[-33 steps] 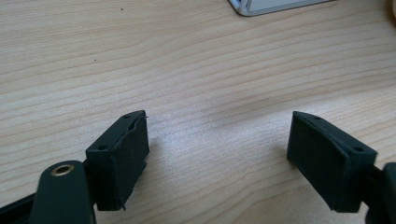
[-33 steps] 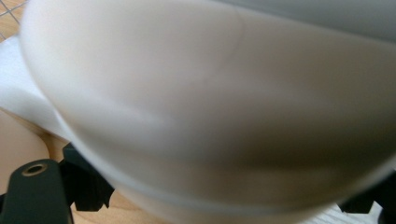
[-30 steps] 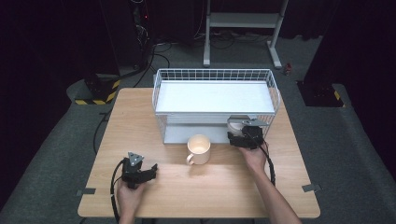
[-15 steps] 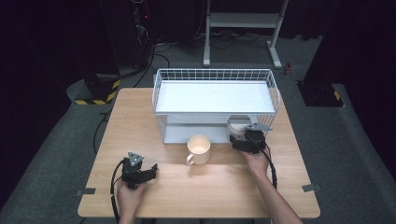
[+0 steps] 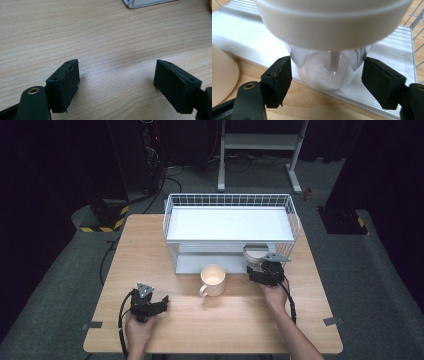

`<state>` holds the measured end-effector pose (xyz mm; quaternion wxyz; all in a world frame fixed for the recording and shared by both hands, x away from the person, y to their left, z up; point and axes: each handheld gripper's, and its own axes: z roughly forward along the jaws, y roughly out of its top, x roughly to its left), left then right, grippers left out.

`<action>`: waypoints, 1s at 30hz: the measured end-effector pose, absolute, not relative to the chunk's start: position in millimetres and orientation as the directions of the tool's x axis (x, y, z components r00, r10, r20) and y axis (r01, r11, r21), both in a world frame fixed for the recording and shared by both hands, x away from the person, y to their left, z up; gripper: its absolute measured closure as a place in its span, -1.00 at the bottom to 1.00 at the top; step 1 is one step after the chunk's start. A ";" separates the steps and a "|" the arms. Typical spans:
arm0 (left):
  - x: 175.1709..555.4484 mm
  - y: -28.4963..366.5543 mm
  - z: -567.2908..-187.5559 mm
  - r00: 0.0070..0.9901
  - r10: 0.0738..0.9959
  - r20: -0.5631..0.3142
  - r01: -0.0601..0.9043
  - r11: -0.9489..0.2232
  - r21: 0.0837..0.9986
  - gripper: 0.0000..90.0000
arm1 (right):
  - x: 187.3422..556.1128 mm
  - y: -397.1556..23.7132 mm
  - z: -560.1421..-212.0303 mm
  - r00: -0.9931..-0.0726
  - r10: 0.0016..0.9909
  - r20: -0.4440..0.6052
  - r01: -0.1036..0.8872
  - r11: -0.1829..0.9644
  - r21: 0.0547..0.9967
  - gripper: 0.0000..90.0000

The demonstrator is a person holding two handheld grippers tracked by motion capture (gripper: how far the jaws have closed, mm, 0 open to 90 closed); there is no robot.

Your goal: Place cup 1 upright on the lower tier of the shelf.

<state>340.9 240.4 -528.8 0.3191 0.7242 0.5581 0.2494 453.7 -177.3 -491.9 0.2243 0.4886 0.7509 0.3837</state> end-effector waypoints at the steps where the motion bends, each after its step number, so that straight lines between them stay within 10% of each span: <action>1: 341.0 240.3 -528.9 0.252 0.968 0.003 0.649 -0.172 0.741 -0.54 | 454.4 -177.2 -492.5 -0.419 0.907 0.037 0.562 0.227 0.795 -0.40; 30: 341.4 240.4 -528.9 0.253 0.967 0.005 0.649 -0.174 0.741 -0.54 | 482.7 -163.9 -498.8 -0.322 0.947 0.003 0.597 0.200 0.777 0.21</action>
